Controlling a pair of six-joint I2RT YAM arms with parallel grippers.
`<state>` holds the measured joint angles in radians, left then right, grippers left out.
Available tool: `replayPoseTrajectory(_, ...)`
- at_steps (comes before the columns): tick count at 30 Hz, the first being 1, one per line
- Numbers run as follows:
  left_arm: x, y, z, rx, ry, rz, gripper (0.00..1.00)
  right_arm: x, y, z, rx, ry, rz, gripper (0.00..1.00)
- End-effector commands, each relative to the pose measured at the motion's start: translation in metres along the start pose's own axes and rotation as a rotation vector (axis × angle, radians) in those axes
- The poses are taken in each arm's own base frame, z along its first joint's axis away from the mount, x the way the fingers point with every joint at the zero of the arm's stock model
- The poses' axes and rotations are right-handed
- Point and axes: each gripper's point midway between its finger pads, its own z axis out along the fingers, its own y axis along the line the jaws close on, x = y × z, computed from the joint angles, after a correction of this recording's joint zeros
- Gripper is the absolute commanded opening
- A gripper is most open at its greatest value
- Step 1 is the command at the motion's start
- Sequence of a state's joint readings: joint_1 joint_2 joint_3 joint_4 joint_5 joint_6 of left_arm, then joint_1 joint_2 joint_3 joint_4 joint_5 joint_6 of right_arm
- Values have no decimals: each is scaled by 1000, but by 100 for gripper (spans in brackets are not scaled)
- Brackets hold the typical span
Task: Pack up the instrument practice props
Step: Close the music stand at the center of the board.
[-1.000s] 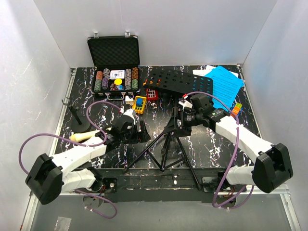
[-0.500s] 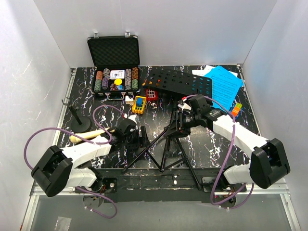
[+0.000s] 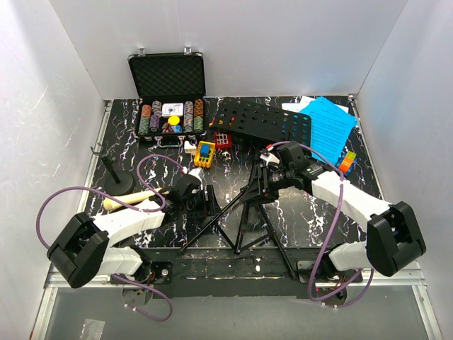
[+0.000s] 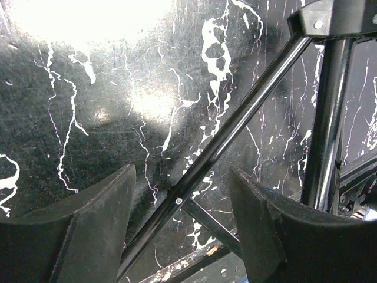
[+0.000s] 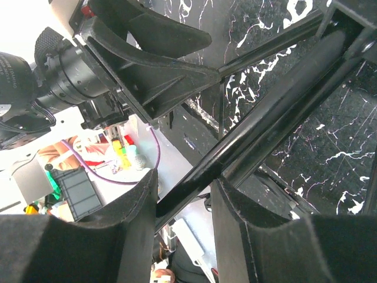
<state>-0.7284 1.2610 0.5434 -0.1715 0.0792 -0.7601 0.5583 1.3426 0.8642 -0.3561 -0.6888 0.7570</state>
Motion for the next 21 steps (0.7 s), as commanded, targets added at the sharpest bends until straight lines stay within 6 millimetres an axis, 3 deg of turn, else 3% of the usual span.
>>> replayPoseTrajectory(1,-5,-4,-2,30,-30,-7,63,4,-69,20,204,2,-64,1)
replayPoseTrajectory(5,-3,-6,1,43,-14,-9,64,6,-87,22,268,13,-62,1)
replayPoseTrajectory(8,-3,-6,1,41,-15,-9,71,9,-104,23,324,21,-59,1)
replayPoseTrajectory(11,-2,-5,0,32,-5,3,75,15,-107,25,313,35,-51,1)
replayPoseTrajectory(15,-1,-4,-2,19,15,39,75,10,-87,20,257,3,-66,1)
replayPoseTrajectory(21,3,-9,4,53,53,85,74,-1,-41,4,161,-28,-121,1)
